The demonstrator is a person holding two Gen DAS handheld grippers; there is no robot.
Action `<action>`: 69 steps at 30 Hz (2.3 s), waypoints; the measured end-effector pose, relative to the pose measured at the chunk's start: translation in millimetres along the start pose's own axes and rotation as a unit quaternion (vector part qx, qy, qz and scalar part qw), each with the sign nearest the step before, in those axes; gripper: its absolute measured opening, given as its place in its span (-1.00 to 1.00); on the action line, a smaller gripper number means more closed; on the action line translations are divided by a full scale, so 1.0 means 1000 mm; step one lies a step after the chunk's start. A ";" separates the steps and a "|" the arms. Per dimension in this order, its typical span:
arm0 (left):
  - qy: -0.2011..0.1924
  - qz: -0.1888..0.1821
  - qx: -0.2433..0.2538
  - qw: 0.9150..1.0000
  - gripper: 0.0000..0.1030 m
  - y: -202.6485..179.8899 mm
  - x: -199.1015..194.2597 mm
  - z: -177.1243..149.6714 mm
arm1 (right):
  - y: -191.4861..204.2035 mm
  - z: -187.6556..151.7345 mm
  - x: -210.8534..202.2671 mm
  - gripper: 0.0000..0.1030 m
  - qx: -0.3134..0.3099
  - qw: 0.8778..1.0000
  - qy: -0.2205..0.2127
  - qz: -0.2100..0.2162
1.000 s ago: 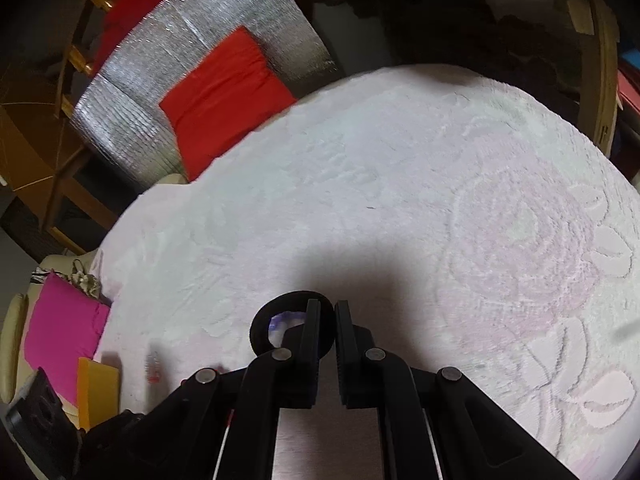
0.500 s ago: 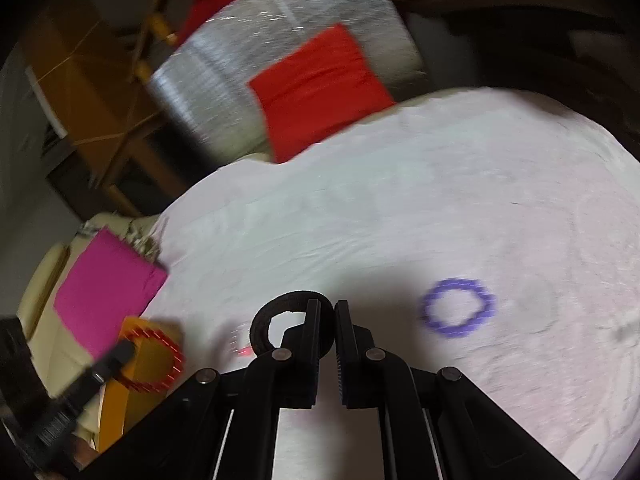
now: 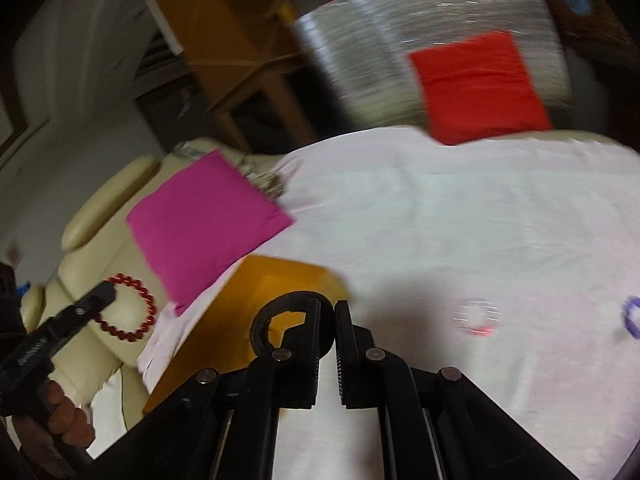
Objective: Organize jewelry
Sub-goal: 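Lower the red bracelet into the orange box while the right gripper drops the hair tie there, then move both open grippers back over the pink and purple bead bracelets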
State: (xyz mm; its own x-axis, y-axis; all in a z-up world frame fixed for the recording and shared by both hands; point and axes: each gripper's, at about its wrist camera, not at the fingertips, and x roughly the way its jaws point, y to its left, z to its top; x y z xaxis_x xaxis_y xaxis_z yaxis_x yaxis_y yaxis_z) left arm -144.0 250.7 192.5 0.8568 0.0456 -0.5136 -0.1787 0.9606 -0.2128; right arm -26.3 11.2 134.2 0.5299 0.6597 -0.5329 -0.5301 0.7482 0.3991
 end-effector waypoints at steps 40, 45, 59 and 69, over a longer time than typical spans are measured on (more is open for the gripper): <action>0.083 0.101 0.036 0.991 0.28 -0.015 0.077 -0.031 | -0.004 0.031 0.020 0.17 0.006 0.996 0.041 -0.084; 0.072 0.081 0.068 0.992 0.31 -0.074 0.074 -0.033 | -0.078 0.016 -0.068 0.18 0.049 0.990 -0.001 -0.135; 0.056 0.032 0.081 0.995 0.63 -0.169 0.089 -0.053 | -0.228 -0.038 -0.167 0.19 0.209 0.960 -0.094 -0.164; 0.071 0.053 0.142 0.986 0.63 -0.230 0.132 -0.075 | -0.247 -0.039 -0.181 0.19 0.205 0.956 -0.086 -0.190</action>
State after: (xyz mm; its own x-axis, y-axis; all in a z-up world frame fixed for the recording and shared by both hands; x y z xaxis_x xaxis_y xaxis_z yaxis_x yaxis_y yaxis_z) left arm -26.1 15.5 110.9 0.7612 0.1308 -0.6352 -0.1036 0.9914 0.0800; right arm -17.3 -295.7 102.7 0.7524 0.3111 -0.5806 0.0075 0.8774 0.4798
